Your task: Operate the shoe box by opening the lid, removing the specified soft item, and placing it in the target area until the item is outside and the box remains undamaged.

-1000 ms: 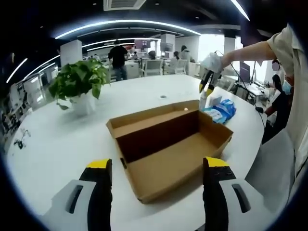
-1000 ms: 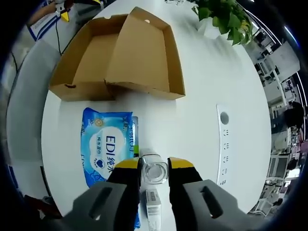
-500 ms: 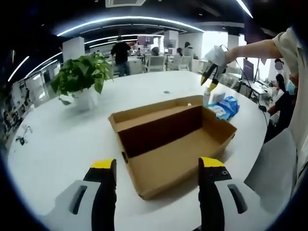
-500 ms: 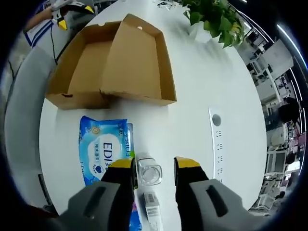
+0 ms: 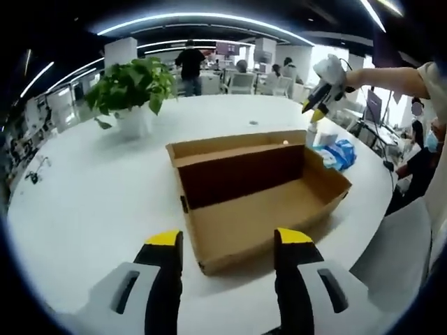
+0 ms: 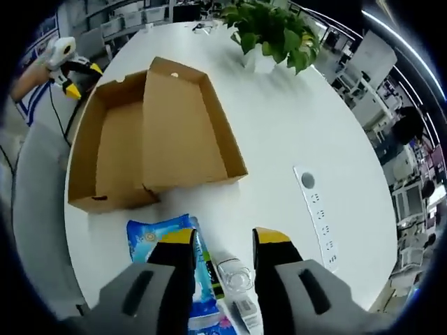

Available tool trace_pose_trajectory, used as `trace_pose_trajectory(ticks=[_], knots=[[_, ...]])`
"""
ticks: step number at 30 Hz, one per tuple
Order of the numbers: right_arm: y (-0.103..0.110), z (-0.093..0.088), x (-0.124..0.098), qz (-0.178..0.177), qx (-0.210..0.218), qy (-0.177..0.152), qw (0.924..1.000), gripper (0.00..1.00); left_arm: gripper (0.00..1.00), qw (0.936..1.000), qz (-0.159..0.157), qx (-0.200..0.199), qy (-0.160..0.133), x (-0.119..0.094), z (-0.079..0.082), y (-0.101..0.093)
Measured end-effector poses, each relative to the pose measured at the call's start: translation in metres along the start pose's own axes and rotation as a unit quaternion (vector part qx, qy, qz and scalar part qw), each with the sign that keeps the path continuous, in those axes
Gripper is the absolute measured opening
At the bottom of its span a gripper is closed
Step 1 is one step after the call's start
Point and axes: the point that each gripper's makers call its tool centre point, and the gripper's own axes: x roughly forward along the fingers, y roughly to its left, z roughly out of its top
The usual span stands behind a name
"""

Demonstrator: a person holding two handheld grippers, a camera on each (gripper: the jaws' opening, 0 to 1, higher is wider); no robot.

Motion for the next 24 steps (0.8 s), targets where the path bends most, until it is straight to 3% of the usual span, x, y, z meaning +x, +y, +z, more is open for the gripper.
trace_pose_trajectory(ticks=[9, 17, 24], knots=[[0.007, 0.015, 0.014, 0.003, 0.079, -0.026, 0.9965, 0.31, 0.35, 0.9983, 0.021, -0.054, 0.010, 0.000, -0.007, 0.013], [0.008, 0.022, 0.033, 0.003, 0.181, -0.041, 0.9826, 0.24, 0.22, 0.9956, 0.038, -0.084, 0.019, 0.004, -0.010, 0.021], [0.011, 0.024, 0.049, 0.015, 0.226, -0.047, 0.9729, 0.24, 0.13, 0.9935, 0.050, -0.093, 0.044, 0.012, -0.016, 0.026]])
